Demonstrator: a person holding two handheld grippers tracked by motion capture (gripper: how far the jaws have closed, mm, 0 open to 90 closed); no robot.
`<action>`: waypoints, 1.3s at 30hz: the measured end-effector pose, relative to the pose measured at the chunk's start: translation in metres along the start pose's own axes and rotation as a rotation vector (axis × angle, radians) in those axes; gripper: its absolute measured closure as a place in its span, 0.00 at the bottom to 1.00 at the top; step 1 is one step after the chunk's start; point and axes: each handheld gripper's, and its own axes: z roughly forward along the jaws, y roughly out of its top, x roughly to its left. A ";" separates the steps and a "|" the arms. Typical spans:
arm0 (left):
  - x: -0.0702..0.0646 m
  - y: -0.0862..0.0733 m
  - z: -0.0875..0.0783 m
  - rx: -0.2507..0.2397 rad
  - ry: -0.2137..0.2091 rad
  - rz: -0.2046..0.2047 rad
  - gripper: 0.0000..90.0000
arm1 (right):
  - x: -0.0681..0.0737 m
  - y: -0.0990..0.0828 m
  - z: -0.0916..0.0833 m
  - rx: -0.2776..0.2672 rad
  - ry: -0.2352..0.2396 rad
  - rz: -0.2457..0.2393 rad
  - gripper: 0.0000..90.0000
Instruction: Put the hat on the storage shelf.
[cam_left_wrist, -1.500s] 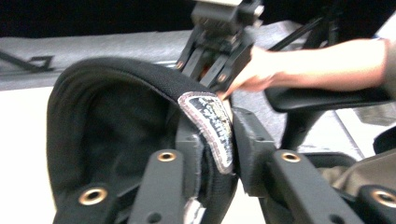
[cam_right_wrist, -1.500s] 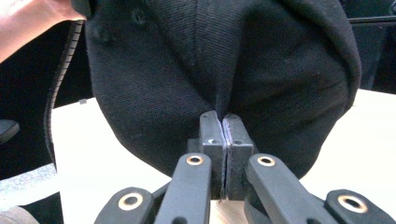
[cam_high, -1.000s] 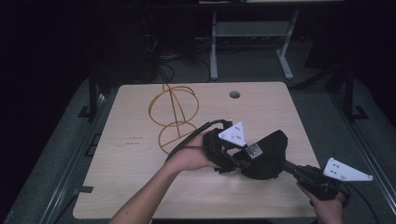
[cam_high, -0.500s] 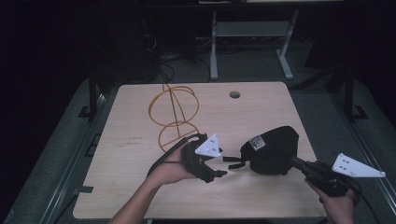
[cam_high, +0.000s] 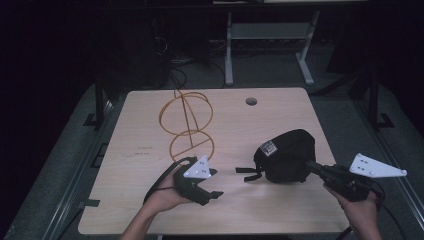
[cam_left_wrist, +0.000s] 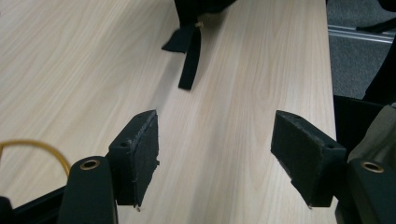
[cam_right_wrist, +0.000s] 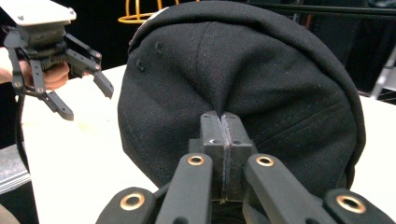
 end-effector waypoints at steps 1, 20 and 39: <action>-0.001 -0.005 -0.002 -0.009 0.030 0.010 0.36 | 0.000 0.002 0.002 0.001 0.000 -0.009 1.00; -0.006 -0.043 -0.012 -0.028 0.128 -0.023 0.31 | 0.002 0.063 0.030 0.038 0.041 -0.066 1.00; -0.003 -0.050 -0.012 -0.028 0.131 -0.043 0.31 | 0.020 0.132 0.063 0.053 0.100 -0.154 1.00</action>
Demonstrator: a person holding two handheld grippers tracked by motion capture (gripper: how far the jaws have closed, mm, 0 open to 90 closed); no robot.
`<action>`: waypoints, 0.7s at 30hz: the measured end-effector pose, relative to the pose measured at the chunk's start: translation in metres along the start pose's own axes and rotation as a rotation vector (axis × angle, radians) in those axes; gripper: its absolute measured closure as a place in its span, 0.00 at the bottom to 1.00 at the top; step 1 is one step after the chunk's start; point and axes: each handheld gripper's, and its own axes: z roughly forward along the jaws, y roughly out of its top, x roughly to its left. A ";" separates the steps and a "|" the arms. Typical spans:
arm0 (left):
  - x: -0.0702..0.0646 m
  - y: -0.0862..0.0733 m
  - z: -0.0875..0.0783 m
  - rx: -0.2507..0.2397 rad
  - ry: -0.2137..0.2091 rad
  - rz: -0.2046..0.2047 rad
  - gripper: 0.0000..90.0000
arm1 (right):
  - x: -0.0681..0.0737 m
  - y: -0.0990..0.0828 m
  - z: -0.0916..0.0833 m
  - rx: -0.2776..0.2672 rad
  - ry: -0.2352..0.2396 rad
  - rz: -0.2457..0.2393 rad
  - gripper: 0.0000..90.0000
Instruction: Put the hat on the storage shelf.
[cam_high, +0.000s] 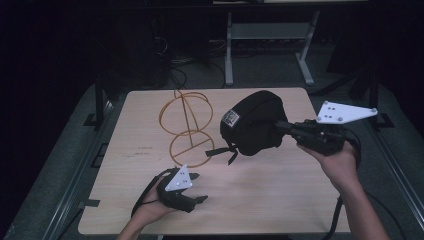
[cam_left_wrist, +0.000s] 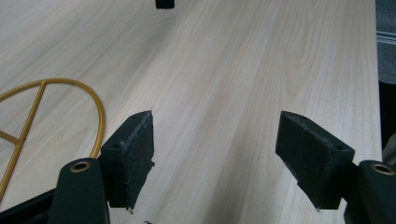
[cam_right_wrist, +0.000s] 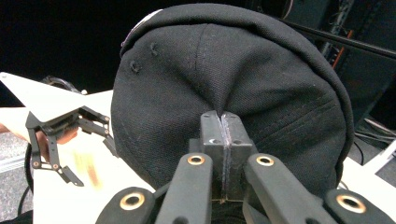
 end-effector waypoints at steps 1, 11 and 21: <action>0.000 0.000 0.000 0.000 -0.001 -0.001 0.31 | 0.001 0.005 0.003 0.003 0.005 -0.007 1.00; 0.002 0.000 0.000 -0.006 -0.009 -0.005 0.31 | 0.005 0.046 0.025 0.031 0.054 -0.059 1.00; 0.002 0.000 0.001 -0.010 -0.019 -0.018 0.31 | 0.004 0.085 0.062 0.058 0.139 -0.095 1.00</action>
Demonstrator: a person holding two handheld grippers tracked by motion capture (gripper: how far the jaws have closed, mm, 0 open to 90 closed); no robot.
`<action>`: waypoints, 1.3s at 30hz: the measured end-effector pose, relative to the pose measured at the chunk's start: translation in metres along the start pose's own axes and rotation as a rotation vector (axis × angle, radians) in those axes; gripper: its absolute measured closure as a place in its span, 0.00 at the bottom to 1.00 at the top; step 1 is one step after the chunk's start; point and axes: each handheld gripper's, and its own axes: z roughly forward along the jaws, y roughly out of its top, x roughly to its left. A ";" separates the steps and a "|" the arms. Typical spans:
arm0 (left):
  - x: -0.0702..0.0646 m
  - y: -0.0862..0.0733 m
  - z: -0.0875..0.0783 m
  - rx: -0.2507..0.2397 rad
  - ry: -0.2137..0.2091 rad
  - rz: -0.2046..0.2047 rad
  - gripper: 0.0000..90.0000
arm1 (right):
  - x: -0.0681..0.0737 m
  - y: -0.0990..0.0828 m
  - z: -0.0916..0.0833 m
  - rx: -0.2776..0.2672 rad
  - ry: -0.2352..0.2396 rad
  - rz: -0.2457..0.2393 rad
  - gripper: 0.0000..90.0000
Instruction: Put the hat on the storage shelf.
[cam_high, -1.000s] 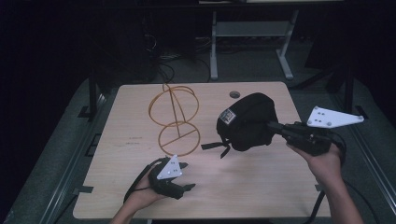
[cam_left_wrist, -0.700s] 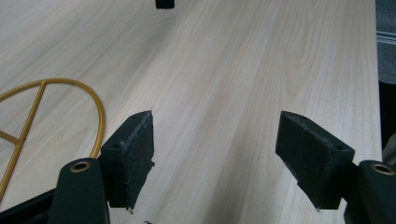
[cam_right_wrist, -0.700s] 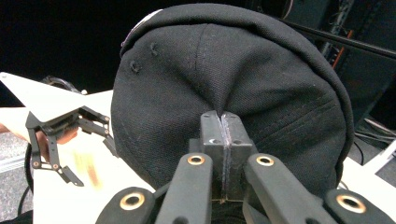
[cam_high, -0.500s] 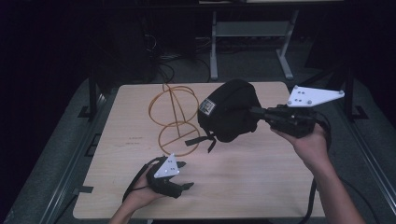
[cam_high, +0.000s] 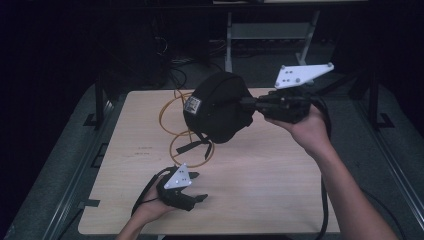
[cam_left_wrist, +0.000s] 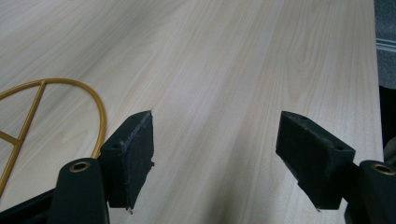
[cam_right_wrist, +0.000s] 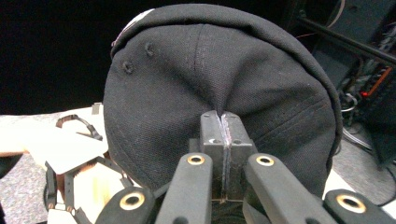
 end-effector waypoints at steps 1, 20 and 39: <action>0.000 0.000 0.000 0.004 -0.002 0.002 0.31 | -0.002 0.003 0.005 0.005 0.007 -0.003 1.00; -0.001 -0.003 0.003 0.018 0.008 0.035 0.31 | -0.018 0.048 0.099 0.079 0.068 0.011 1.00; 0.002 -0.004 0.003 0.014 0.015 0.019 0.31 | -0.027 0.055 0.148 0.074 0.008 0.080 1.00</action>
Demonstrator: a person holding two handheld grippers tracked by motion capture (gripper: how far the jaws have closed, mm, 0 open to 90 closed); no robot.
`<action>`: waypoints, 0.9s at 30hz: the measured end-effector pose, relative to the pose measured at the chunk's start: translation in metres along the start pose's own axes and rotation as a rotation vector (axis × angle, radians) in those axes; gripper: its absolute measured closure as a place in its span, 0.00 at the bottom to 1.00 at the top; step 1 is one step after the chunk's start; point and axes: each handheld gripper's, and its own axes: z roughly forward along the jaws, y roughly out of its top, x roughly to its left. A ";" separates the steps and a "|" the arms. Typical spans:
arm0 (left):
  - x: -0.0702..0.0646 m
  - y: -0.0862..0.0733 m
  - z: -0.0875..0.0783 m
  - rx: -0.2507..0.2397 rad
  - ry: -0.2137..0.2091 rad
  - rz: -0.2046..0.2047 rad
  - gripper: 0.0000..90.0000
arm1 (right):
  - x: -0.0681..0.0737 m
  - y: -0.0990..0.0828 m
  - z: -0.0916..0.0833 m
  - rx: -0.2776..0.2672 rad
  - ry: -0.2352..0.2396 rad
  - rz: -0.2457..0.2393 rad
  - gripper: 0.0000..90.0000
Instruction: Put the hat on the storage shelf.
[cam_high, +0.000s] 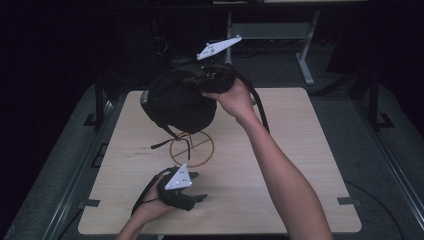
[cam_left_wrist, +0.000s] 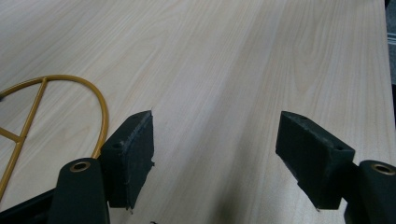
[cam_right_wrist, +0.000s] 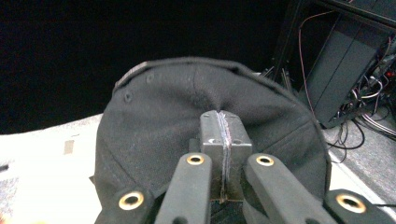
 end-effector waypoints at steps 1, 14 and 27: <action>0.000 0.000 0.000 0.004 -0.001 0.014 0.31 | 0.001 0.000 0.004 -0.001 -0.008 0.005 0.99; 0.000 -0.001 -0.001 -0.004 -0.004 0.003 0.31 | 0.001 -0.004 0.030 0.005 -0.035 0.080 0.55; 0.004 -0.005 -0.002 -0.014 0.021 -0.027 0.28 | -0.017 -0.037 -0.006 -0.014 -0.013 0.162 0.40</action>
